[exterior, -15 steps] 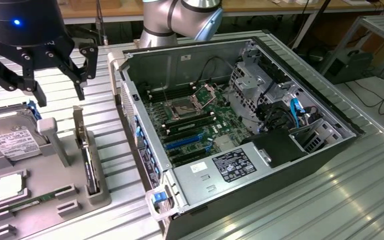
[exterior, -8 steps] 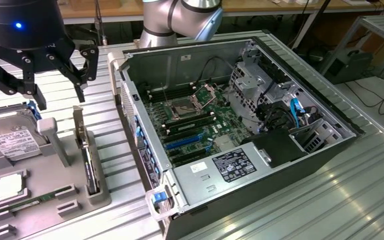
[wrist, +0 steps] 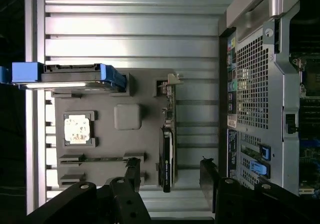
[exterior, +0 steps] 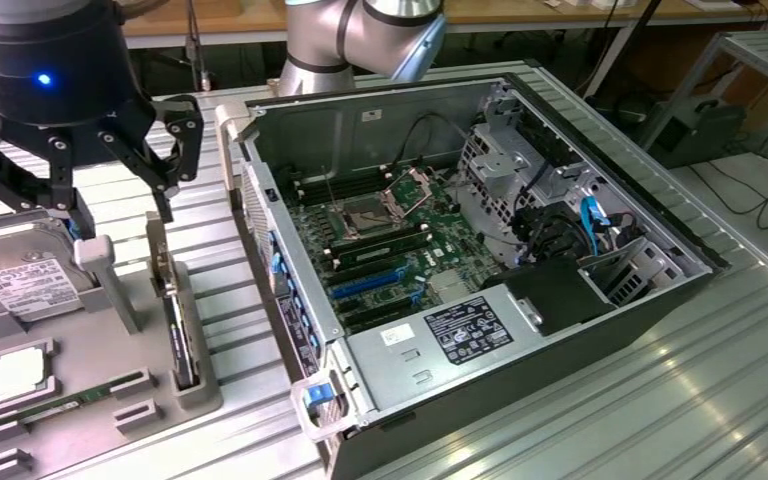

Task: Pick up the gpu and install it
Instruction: 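Pick up the gpu and move the gpu toward the slot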

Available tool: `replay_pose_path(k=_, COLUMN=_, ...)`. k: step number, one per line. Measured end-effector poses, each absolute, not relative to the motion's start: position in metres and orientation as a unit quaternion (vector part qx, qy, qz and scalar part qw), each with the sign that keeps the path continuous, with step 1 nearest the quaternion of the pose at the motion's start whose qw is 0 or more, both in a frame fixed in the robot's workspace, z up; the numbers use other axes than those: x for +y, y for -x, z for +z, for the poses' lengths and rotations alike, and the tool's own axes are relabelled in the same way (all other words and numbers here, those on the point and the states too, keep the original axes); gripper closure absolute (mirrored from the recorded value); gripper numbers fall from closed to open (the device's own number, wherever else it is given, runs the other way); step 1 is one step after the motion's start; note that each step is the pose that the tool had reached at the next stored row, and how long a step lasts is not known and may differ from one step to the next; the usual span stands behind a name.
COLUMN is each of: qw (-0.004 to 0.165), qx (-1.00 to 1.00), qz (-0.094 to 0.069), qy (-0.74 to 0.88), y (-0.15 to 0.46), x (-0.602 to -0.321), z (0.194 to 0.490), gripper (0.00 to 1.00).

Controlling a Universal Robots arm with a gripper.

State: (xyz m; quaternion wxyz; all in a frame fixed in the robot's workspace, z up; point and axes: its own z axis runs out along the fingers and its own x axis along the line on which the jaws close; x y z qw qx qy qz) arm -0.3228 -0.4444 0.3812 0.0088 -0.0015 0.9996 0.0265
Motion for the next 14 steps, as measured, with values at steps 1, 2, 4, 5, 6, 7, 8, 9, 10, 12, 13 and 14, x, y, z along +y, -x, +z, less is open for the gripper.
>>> replay_pose_path(k=1, qw=0.008, qx=1.000, qz=0.027, qy=0.001, y=0.3228, x=-0.4444, z=0.3794, gripper=0.40)
replay_pose_path(k=2, qw=0.008, qx=1.000, qz=0.027, qy=0.001, y=0.3227, x=-0.4445, z=0.3776, gripper=0.40)
replay_pose_path(k=4, qw=0.005, qx=1.000, qz=0.027, qy=0.001, y=0.3220, x=-0.4446, z=0.3752, gripper=0.40)
replay_pose_path(k=5, qw=0.004, qx=1.000, qz=0.026, qy=0.001, y=0.3212, x=-0.4446, z=0.3746, gripper=0.40)
replay_pose_path(k=6, qw=0.003, qx=1.000, qz=0.026, qy=0.001, y=0.3200, x=-0.4447, z=0.3740, gripper=0.40)
replay_pose_path(k=7, qw=0.003, qx=1.000, qz=0.027, qy=0.001, y=0.3190, x=-0.4447, z=0.3735, gripper=0.40)
replay_pose_path(k=8, qw=0.001, qx=1.000, qz=0.027, qy=0.001, y=0.3178, x=-0.4447, z=0.3728, gripper=0.40)
replay_pose_path(k=9, qw=0.000, qx=1.000, qz=0.027, qy=0.001, y=0.3172, x=-0.4448, z=0.3721, gripper=0.40)
replay_pose_path(k=10, qw=-0.001, qx=1.000, qz=0.027, qy=0.001, y=0.3170, x=-0.4451, z=0.3715, gripper=0.40)
replay_pose_path(k=12, qw=-0.002, qx=1.000, qz=0.027, qy=0.001, y=0.3168, x=-0.4462, z=0.3709, gripper=0.40)
replay_pose_path(k=13, qw=-0.002, qx=1.000, qz=0.027, qy=0.001, y=0.3166, x=-0.4468, z=0.3704, gripper=0.40)
replay_pose_path(k=14, qw=-0.003, qx=1.000, qz=0.027, qy=0.001, y=0.3165, x=-0.4473, z=0.3700, gripper=0.40)
